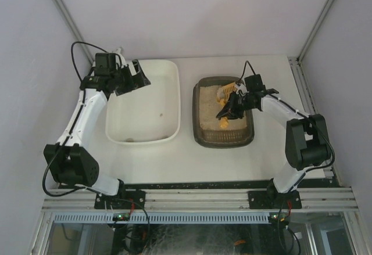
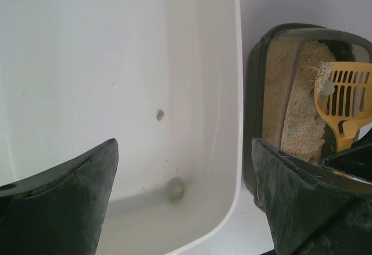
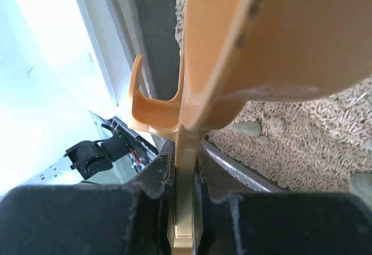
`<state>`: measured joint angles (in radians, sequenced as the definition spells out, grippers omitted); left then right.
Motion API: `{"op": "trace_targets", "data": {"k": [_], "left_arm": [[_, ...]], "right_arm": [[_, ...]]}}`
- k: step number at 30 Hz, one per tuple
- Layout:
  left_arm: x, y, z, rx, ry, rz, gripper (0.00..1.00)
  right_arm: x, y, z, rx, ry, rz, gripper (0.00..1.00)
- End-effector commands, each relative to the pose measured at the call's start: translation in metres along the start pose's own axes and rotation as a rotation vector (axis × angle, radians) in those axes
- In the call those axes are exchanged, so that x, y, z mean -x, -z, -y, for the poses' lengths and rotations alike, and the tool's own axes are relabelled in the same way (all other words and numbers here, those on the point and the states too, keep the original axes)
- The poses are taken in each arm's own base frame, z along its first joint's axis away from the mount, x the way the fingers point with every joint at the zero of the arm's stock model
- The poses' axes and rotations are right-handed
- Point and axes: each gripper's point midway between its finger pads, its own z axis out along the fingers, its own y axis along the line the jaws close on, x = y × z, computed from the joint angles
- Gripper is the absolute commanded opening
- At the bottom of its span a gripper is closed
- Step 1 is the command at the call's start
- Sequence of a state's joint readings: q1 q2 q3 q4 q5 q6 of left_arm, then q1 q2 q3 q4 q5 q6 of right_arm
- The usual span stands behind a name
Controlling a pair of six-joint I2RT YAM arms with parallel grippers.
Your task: Clean the litter box
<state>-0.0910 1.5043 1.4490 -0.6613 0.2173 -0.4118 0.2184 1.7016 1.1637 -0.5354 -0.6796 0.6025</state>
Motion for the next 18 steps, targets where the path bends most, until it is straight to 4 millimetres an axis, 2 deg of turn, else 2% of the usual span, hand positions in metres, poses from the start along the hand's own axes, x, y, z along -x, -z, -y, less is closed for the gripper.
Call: {"op": "trace_targets", "data": {"k": [1, 4, 6, 10, 15, 18], "left_arm": [[0.001, 0.047, 0.011, -0.054, -0.145, 0.063, 0.99], [-0.009, 0.062, 0.013, -0.098, -0.291, 0.067, 1.0], [-0.03, 0.067, 0.018, -0.183, -0.425, -0.008, 1.0], [-0.067, 0.05, -0.001, -0.193, -0.454, -0.128, 0.97], [-0.082, 0.036, -0.033, -0.058, -0.492, -0.13, 0.96], [-0.093, 0.032, -0.041, -0.039, -0.499, -0.139, 0.95]], "right_arm": [[-0.013, 0.009, -0.013, 0.108, 0.025, 0.017, 0.0], [-0.025, 0.01, -0.02, 0.238, 0.059, 0.022, 0.0], [-0.032, 0.013, -0.023, 0.293, 0.12, 0.047, 0.0], [-0.036, 0.022, -0.03, 0.396, 0.221, 0.148, 0.0], [-0.044, 0.032, -0.026, 0.521, 0.315, 0.238, 0.0], [-0.045, 0.035, -0.018, 0.539, 0.349, 0.282, 0.0]]}}
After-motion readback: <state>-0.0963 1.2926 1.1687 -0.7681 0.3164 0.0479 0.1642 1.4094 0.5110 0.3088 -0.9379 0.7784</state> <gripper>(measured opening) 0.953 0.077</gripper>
